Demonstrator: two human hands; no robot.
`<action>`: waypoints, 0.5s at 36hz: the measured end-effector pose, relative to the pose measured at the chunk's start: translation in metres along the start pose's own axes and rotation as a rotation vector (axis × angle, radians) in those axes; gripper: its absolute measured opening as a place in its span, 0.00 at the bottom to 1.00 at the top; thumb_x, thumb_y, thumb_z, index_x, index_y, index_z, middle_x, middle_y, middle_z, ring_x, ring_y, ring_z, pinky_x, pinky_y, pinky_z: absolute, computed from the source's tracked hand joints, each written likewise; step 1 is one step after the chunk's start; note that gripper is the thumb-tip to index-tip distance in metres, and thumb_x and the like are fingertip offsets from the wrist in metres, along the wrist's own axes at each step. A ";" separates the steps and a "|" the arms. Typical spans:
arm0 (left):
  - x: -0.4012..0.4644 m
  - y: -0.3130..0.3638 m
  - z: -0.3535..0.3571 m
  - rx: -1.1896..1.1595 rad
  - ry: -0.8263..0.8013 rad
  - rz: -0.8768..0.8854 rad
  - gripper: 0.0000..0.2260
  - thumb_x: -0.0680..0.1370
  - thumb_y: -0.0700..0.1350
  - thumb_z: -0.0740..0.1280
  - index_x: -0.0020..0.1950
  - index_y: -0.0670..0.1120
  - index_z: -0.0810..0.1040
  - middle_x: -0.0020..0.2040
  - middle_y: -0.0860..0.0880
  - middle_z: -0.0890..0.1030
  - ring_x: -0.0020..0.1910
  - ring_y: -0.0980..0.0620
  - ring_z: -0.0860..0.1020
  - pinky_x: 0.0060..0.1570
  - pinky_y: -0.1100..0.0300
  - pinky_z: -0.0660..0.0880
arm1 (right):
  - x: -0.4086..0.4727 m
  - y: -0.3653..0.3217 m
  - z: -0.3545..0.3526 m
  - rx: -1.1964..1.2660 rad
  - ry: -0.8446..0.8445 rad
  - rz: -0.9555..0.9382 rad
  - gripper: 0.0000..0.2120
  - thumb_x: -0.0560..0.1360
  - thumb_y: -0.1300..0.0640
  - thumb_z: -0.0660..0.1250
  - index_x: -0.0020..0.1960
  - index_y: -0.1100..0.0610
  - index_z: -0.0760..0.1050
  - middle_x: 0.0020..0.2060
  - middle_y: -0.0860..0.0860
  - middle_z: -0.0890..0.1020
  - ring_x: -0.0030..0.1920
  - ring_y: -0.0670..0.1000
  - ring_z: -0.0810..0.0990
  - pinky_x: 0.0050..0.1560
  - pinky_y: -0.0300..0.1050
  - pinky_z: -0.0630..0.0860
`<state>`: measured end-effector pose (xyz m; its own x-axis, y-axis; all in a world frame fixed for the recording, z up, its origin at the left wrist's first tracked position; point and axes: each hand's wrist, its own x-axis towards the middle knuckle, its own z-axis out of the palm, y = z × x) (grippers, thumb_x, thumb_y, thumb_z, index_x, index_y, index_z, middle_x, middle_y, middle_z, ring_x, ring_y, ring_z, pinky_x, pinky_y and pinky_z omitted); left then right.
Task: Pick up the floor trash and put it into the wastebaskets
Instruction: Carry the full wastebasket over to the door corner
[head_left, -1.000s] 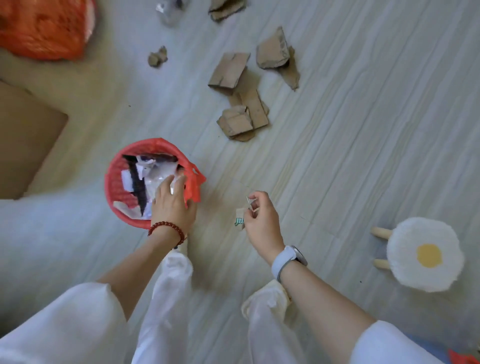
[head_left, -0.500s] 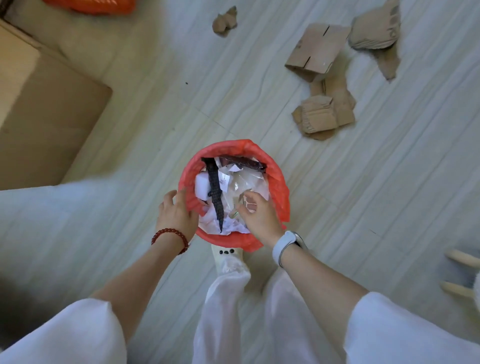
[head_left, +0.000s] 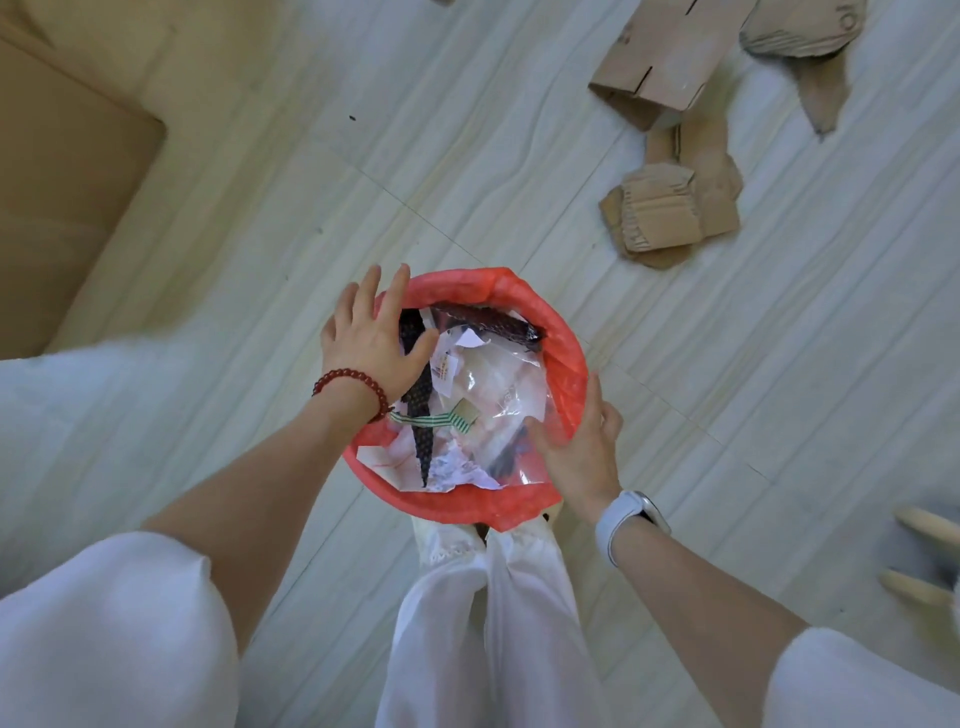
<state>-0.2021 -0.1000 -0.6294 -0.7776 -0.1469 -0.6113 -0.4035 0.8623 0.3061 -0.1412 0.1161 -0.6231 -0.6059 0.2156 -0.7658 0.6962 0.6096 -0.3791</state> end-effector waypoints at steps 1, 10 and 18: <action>0.006 0.002 0.002 0.015 -0.021 0.010 0.31 0.76 0.58 0.59 0.75 0.55 0.48 0.77 0.48 0.50 0.74 0.44 0.51 0.70 0.42 0.53 | 0.001 0.002 0.004 -0.006 0.000 0.013 0.41 0.73 0.48 0.67 0.75 0.46 0.44 0.69 0.55 0.56 0.65 0.59 0.68 0.66 0.50 0.67; 0.009 -0.002 0.001 0.027 -0.067 -0.019 0.23 0.79 0.52 0.58 0.73 0.61 0.56 0.59 0.41 0.67 0.59 0.41 0.67 0.56 0.47 0.71 | 0.006 0.019 0.006 0.068 0.102 0.091 0.24 0.76 0.58 0.62 0.70 0.58 0.62 0.59 0.61 0.74 0.56 0.61 0.76 0.52 0.45 0.70; -0.043 0.030 -0.039 0.108 0.027 0.051 0.21 0.81 0.51 0.53 0.73 0.61 0.55 0.50 0.43 0.69 0.38 0.43 0.72 0.36 0.51 0.72 | -0.016 0.002 -0.071 0.004 0.191 -0.067 0.17 0.75 0.59 0.63 0.63 0.58 0.67 0.57 0.59 0.75 0.54 0.60 0.75 0.50 0.46 0.70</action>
<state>-0.1996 -0.0867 -0.5655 -0.8093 -0.1129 -0.5765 -0.3097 0.9159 0.2554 -0.1571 0.1677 -0.5747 -0.7125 0.3154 -0.6268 0.6531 0.6247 -0.4282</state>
